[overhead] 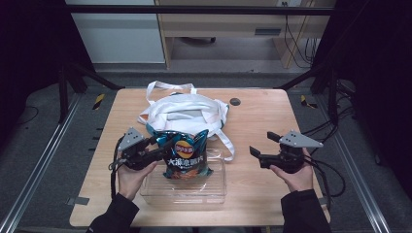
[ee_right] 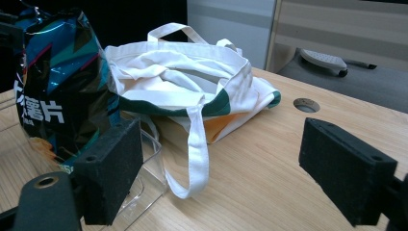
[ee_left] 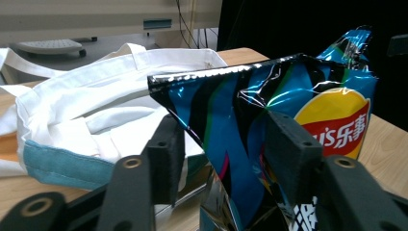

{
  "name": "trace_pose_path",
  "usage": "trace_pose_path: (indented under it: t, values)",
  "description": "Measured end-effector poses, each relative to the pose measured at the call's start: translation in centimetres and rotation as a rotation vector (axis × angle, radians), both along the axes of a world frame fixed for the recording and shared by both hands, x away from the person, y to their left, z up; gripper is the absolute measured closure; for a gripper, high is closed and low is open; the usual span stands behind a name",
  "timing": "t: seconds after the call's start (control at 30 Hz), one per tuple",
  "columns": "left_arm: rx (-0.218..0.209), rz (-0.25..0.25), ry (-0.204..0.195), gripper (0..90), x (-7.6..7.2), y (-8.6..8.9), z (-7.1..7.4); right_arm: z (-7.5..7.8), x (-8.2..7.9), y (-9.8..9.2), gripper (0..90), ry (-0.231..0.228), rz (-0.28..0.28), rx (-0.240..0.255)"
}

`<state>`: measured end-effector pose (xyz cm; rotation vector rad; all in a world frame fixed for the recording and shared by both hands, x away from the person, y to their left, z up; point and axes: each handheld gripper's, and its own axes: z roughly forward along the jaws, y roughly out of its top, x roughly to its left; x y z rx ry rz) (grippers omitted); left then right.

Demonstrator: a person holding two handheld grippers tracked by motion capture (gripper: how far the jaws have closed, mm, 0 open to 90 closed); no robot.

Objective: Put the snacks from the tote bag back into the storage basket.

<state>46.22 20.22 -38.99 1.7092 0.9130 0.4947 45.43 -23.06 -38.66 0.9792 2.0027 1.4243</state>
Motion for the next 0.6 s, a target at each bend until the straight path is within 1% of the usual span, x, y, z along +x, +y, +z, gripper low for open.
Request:
trace_pose_path:
  t: [0.17, 0.23, 0.43, 0.53, 0.6]
  values:
    - [-0.007, -0.01, -0.013, 38.4, -0.3, 0.3, 0.4, 0.0, 0.0, -0.1, 15.7, -0.005, -0.002, 0.001]
    - [-0.002, -0.018, -0.021, 36.5, -0.4, 0.5, 0.6, 0.1, 0.0, -0.1, 15.7, -0.008, -0.003, 0.002]
    - [0.031, -0.023, -0.043, 32.1, -1.1, 1.3, 1.1, 0.1, -0.1, -0.2, 15.7, -0.005, -0.007, 0.005]
    - [0.043, -0.032, -0.041, 29.6, -1.3, 1.6, 1.2, 0.1, -0.1, -0.3, 15.7, -0.006, -0.008, 0.006]
    - [0.065, -0.037, -0.043, 28.9, -1.6, 1.9, 1.2, 0.1, -0.1, -0.3, 15.7, -0.009, -0.008, 0.006]
